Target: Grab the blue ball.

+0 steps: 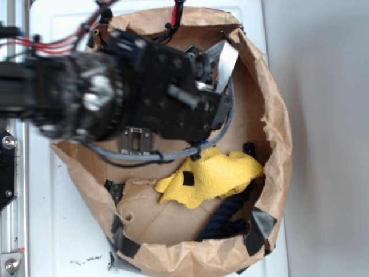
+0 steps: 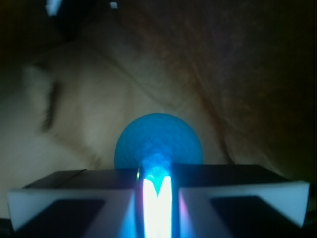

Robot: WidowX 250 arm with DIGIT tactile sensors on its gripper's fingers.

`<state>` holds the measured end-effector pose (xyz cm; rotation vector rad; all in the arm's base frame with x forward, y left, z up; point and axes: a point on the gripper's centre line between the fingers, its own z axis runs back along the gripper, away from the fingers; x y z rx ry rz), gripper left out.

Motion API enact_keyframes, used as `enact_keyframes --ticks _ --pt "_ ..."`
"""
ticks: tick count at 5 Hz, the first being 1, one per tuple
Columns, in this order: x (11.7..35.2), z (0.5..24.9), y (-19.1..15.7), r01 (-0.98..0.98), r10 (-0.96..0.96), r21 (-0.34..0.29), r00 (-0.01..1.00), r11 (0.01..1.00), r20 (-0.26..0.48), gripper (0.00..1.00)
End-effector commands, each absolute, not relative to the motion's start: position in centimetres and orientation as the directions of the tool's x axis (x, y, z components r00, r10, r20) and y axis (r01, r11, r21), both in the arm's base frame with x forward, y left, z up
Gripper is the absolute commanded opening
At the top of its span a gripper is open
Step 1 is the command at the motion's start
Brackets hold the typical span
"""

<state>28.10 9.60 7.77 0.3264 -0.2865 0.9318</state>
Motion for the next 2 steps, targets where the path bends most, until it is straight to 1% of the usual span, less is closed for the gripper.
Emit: enact_keyframes --ticks 1,2 --pt "27.3 13.06 12.37 -0.806 0.746 0.028 0.56 0.591 0.36 0.0" --pt "27.66 13.96 11.94 -0.729 0.699 -0.005 0.653 0.684 0.292 0.0"
